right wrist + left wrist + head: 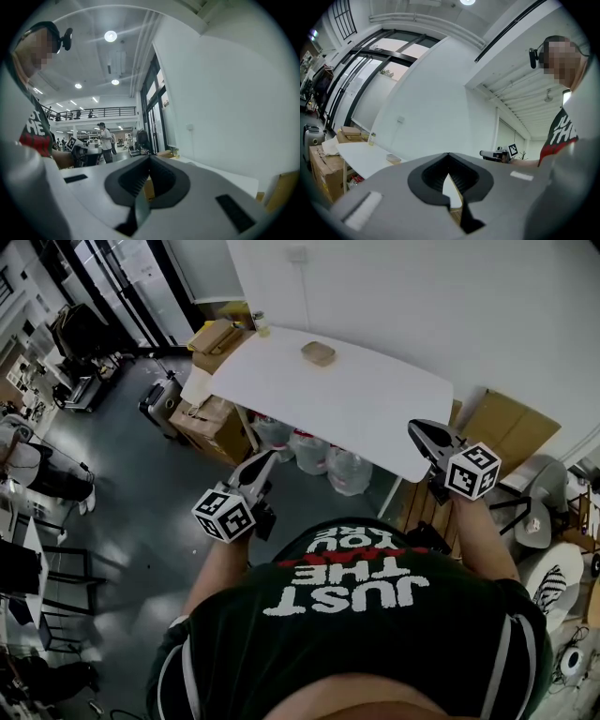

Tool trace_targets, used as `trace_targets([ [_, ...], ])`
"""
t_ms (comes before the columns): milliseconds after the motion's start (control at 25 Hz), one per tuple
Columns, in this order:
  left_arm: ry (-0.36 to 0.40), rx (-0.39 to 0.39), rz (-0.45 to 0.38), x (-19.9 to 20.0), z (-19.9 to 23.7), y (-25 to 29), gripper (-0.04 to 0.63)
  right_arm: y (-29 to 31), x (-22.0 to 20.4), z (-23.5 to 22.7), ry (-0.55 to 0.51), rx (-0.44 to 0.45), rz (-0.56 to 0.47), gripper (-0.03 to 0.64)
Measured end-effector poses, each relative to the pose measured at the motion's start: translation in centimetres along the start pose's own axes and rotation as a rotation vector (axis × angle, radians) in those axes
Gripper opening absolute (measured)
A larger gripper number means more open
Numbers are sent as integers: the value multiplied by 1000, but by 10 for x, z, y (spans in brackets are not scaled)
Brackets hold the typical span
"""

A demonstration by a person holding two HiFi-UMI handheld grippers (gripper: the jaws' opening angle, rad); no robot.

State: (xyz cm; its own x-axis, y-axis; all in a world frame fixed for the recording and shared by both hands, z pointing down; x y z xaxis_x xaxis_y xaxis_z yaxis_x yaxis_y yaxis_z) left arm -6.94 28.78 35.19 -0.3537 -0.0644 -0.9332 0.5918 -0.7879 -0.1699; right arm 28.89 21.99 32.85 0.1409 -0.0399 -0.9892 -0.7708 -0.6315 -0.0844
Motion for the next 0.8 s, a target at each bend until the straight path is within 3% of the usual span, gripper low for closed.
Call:
trace_targets([
  [240, -9, 1, 20, -16, -3, 36, 8, 2, -3, -34, 5, 30, 2, 8],
  [440, -20, -11, 46, -21, 20, 62, 8, 20, -10, -59, 18, 17, 13, 8],
  [640, -50, -35, 59, -27, 79, 100, 8, 66, -22, -96, 29, -22, 22, 8],
  [800, -66, -68, 68, -28, 160, 141, 8, 131, -33, -128, 7, -47, 34, 8],
])
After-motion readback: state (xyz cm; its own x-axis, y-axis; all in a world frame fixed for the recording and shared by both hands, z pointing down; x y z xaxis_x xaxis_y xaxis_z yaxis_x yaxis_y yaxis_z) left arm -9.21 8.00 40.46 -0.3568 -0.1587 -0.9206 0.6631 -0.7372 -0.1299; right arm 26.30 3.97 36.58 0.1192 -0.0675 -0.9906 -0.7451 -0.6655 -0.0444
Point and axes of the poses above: the fingertips, and each gripper's own axes: y forward along the fingers, z to its left, x out of its top, the point moved 6 cm from there along -y, backward along the fingers, and after that the axes turned 9 degrees about -z, right-handed, at the moved point
